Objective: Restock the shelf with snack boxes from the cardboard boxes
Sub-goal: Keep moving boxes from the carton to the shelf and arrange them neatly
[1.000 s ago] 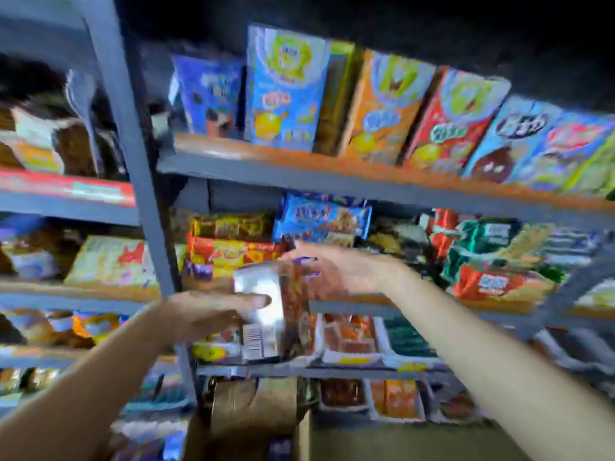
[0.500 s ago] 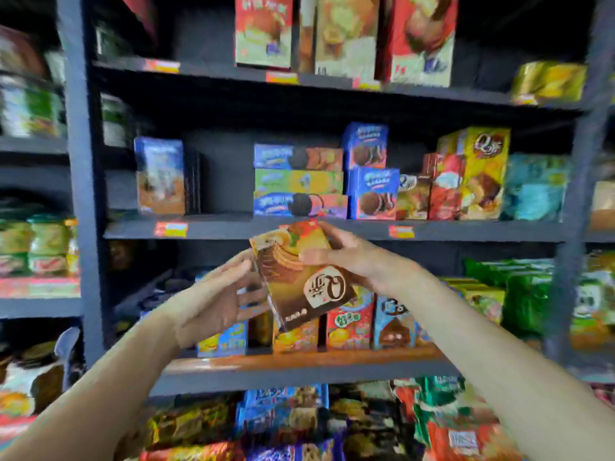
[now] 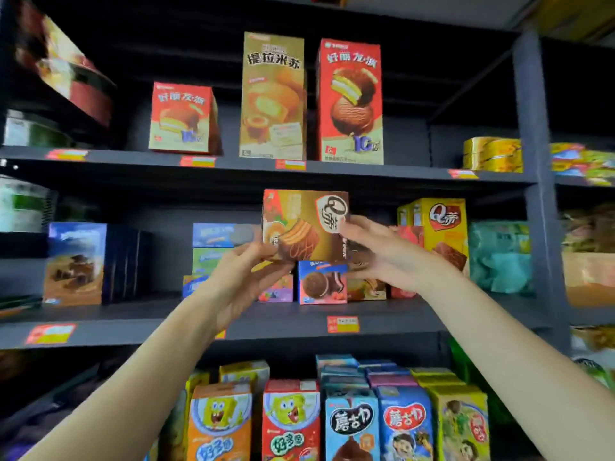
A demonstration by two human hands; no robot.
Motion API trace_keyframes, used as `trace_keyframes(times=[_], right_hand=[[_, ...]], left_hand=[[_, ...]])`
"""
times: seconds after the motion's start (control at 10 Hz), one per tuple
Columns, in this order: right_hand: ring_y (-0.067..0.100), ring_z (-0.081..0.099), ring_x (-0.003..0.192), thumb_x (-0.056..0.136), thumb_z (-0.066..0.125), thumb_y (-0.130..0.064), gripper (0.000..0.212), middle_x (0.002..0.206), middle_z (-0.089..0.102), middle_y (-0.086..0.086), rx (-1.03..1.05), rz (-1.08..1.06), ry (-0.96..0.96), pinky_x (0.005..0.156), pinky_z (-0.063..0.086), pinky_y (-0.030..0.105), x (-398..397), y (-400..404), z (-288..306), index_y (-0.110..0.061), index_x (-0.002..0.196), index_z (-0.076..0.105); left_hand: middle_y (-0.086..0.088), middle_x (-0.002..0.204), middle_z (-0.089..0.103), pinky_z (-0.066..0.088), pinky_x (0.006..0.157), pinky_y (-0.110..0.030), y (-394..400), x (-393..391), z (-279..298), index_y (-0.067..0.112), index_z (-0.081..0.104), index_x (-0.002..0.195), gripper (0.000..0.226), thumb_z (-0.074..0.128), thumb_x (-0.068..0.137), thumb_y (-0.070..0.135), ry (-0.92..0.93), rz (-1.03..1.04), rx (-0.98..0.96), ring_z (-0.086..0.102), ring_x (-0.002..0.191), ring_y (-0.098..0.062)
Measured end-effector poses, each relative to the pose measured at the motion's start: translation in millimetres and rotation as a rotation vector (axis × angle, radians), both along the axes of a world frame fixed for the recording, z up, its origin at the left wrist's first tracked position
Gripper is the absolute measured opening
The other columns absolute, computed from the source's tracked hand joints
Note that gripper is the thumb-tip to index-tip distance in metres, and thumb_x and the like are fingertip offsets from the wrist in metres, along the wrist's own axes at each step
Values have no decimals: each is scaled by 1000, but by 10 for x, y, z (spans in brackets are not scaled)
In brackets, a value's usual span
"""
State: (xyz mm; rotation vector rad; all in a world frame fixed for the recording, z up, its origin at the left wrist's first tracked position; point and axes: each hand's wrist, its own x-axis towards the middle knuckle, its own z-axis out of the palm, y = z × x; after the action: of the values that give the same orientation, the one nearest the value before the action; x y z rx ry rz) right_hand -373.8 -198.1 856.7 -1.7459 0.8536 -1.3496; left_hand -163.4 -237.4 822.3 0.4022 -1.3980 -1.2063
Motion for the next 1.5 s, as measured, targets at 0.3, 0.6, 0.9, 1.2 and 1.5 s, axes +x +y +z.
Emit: trace_keyframes(times=[0.3, 0.6, 0.9, 1.2, 1.5], right_hand=[[13, 58, 68, 60, 80, -20, 48, 104, 64, -3, -159, -358, -12, 41, 42, 21, -904, -317, 57, -30, 102, 59], [20, 62, 103, 76, 76, -23, 50, 118, 61, -1, -76, -464, 739, 52, 46, 4, -1158, -734, 234, -22, 123, 57], [16, 57, 100, 76, 76, -12, 59, 123, 51, 1, -65, -515, 948, 56, 52, 13, -1129, -1019, 285, -20, 128, 50], [20, 48, 109, 73, 80, -26, 68, 127, 46, 6, -252, -701, 1125, 78, 52, 31, -956, -994, 211, -17, 132, 46], [23, 48, 113, 78, 74, -24, 59, 122, 47, 5, -318, -817, 1184, 89, 47, 36, -877, -992, 95, -18, 130, 47]], left_hand=[[0, 118, 55, 41, 94, -23, -422, -753, 62, 10, 47, 126, 55, 72, 79, 24, -582, 528, -430, 53, 113, -14], [-9, 141, 37, 28, 106, -30, -599, -1010, 189, 5, 32, 139, 56, 53, 89, 20, -1207, 926, -875, 35, 129, -24], [-7, 157, 6, 8, 118, -38, -755, -1055, 122, 6, 5, 148, 71, 43, 93, 30, -1528, 1071, -865, 2, 145, -24], [-6, 157, 10, 11, 117, -35, -748, -1033, 88, 9, 9, 148, 67, 42, 91, 19, -1470, 1023, -864, 8, 145, -20], [-8, 157, 5, 11, 117, -34, -735, -1044, 76, 7, 5, 148, 68, 41, 92, 19, -1492, 1006, -848, 3, 145, -23]])
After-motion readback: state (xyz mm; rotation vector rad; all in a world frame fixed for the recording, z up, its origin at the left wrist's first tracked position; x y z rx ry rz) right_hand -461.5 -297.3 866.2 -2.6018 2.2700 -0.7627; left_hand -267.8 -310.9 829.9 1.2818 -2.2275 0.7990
